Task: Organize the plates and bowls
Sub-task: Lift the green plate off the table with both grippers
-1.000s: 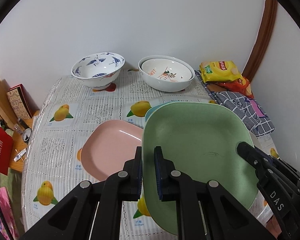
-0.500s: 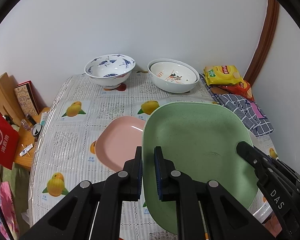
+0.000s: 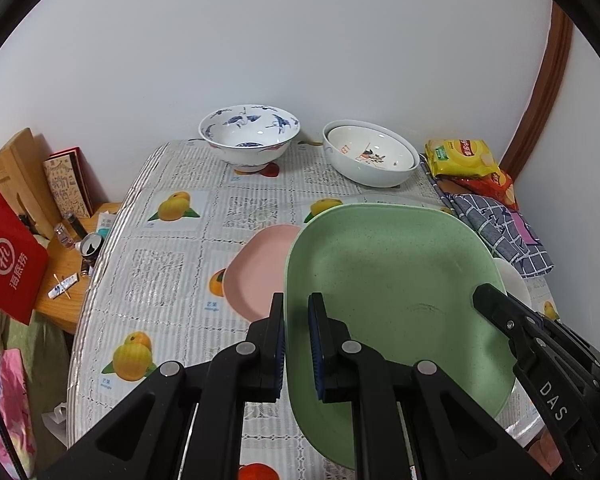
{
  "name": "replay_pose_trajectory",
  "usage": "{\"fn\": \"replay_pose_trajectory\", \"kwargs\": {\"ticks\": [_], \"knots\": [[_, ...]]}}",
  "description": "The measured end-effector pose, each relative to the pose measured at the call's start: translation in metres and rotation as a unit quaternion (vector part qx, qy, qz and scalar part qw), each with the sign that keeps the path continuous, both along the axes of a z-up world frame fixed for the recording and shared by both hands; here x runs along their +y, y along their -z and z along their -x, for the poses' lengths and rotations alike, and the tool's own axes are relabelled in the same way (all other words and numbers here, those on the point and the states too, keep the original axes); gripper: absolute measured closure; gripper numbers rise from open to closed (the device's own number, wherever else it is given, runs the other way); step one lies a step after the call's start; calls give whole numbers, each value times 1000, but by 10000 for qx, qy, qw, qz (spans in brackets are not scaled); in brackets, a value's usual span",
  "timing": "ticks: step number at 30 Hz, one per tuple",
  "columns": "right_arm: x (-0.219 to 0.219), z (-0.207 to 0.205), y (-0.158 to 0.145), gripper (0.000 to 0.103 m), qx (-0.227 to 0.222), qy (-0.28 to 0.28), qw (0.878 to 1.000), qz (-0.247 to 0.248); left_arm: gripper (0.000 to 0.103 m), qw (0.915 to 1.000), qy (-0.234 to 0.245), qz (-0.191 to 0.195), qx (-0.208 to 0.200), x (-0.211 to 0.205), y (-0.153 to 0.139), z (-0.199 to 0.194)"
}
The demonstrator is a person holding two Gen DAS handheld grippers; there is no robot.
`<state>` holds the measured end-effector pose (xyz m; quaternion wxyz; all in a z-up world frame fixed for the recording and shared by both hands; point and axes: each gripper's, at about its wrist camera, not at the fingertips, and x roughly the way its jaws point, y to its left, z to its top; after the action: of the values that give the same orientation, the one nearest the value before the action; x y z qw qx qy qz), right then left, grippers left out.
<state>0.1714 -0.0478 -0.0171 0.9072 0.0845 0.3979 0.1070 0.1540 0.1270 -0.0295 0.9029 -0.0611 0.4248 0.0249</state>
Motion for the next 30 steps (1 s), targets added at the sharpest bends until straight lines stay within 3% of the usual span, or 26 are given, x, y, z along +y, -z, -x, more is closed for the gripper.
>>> {"fn": "replay_pose_trajectory", "kwargs": {"ticks": [30], "knots": [[52,-10,20,97,192,-314,9991,229,92,9990,-326,206,214,47,26,1]]}}
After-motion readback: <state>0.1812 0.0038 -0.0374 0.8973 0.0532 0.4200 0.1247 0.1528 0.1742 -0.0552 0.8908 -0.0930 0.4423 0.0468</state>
